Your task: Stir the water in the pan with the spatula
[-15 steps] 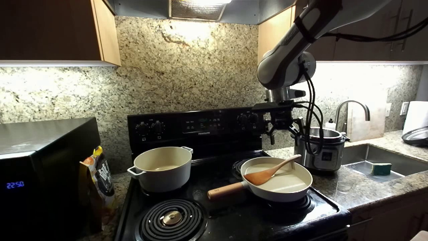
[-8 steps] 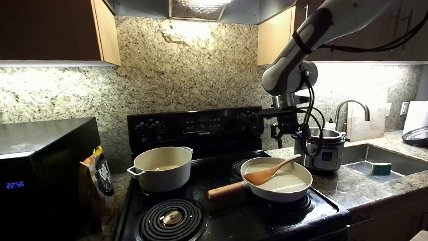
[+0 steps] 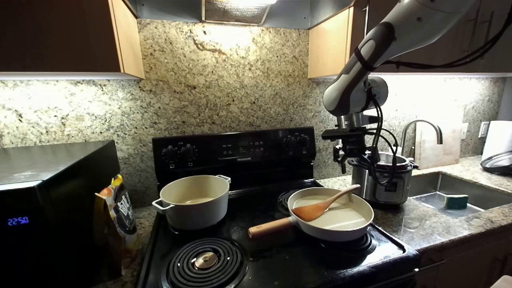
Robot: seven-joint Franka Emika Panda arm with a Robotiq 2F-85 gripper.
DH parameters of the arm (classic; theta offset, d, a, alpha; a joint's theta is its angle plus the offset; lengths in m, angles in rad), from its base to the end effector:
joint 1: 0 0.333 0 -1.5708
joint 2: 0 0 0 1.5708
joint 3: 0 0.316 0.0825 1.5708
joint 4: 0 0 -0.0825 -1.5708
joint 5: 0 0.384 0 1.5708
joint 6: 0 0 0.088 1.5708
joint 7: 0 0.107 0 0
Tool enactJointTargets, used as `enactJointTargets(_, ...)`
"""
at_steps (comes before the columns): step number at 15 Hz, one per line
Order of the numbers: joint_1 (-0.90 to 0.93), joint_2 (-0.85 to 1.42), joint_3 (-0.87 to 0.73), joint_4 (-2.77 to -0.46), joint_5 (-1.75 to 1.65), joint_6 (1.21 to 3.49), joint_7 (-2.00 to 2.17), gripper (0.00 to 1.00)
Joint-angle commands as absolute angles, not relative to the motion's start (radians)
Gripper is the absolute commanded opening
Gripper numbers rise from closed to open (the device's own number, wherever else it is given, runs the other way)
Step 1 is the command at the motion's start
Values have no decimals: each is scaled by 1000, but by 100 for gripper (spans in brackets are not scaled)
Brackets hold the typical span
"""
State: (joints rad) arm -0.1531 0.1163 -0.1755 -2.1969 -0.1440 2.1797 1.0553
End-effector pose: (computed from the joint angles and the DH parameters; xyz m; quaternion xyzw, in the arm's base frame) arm 0.5006 -0.1759 0.3220 0.7945 -0.6001 -0.0382 0.0854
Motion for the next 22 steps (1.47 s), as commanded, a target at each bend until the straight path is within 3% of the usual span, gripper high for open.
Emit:
enactJointTargets(1,-170,159,-196,-2139,-119,2235,942,100)
enactJointTargets(22,-117,197,-206,-2100,-140,2237,1047,100)
